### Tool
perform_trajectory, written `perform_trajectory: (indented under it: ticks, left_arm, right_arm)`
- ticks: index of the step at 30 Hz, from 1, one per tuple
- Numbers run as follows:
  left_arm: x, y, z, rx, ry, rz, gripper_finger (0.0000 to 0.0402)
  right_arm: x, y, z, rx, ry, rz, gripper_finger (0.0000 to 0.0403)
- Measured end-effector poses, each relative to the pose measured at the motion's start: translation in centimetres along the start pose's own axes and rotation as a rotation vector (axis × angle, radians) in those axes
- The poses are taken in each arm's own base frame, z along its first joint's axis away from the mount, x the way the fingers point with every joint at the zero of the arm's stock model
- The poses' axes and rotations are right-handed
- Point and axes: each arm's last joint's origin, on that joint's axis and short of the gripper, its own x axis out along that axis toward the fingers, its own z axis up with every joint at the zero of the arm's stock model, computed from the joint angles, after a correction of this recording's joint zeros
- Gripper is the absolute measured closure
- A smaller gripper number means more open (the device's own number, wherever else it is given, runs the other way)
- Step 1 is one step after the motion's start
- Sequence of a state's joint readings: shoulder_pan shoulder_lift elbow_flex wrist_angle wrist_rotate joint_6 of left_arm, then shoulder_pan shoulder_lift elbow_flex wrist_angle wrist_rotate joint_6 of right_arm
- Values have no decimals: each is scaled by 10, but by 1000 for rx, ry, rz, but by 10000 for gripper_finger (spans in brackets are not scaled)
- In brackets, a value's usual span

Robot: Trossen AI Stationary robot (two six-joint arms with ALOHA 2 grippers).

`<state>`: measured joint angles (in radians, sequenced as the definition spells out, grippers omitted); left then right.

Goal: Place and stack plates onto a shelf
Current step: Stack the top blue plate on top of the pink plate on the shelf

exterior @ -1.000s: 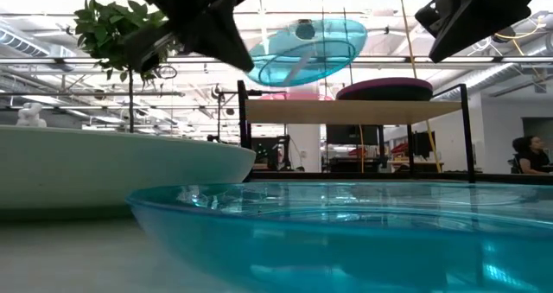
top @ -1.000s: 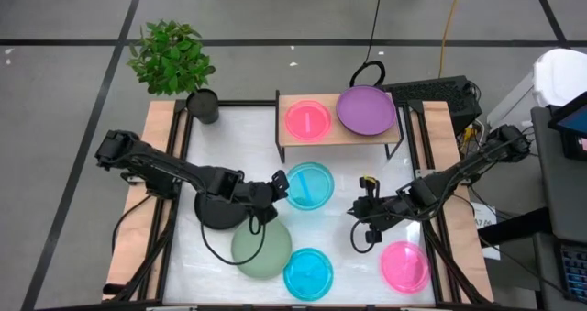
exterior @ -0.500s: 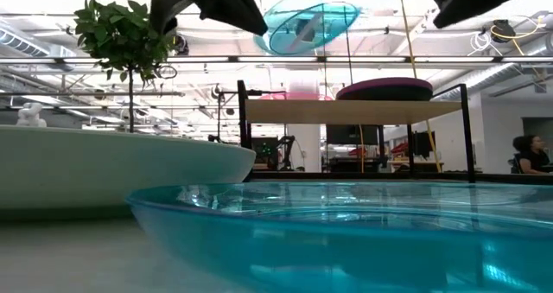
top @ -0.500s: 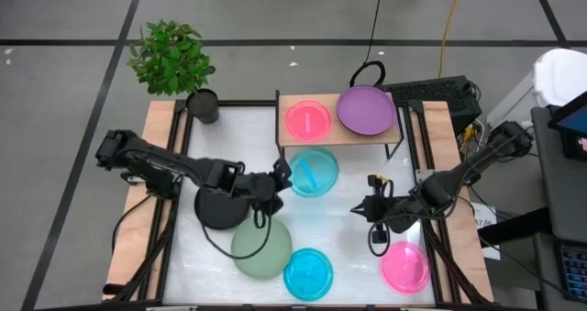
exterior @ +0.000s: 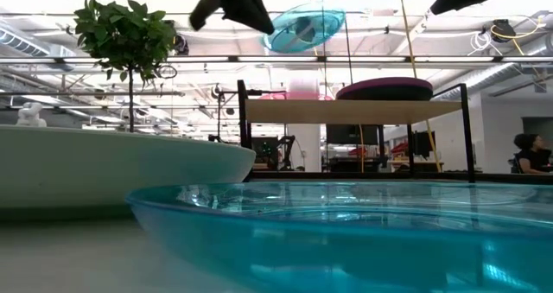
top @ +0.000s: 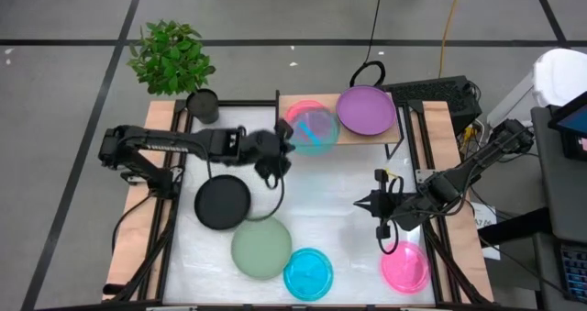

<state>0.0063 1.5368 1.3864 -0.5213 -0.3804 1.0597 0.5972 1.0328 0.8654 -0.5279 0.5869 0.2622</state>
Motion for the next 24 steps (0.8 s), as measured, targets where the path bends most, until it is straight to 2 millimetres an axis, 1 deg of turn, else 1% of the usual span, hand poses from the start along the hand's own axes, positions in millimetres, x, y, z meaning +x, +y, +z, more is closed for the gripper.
perform_trajectory:
  ticks: [3, 6, 9, 19, 24]
  left_arm:
    - [3, 16, -15, -70, -6, 20, 399]
    - [8, 23, -28, -111, 2, 13, 399]
    - [15, 27, -36, -135, -45, -10, 399]
    - [52, 15, -45, -146, 8, -101, 399]
    - [59, 14, -50, -186, 26, -108, 399]
  right_arm:
    - [0, -1, 0, -11, -5, -19, 403]
    - [0, -1, 0, -11, -5, -20, 403]
    - [0, -1, 0, -19, -5, -20, 403]
    - [0, -1, 0, -23, -5, -19, 403]
    - [0, -1, 0, -21, -4, -18, 403]
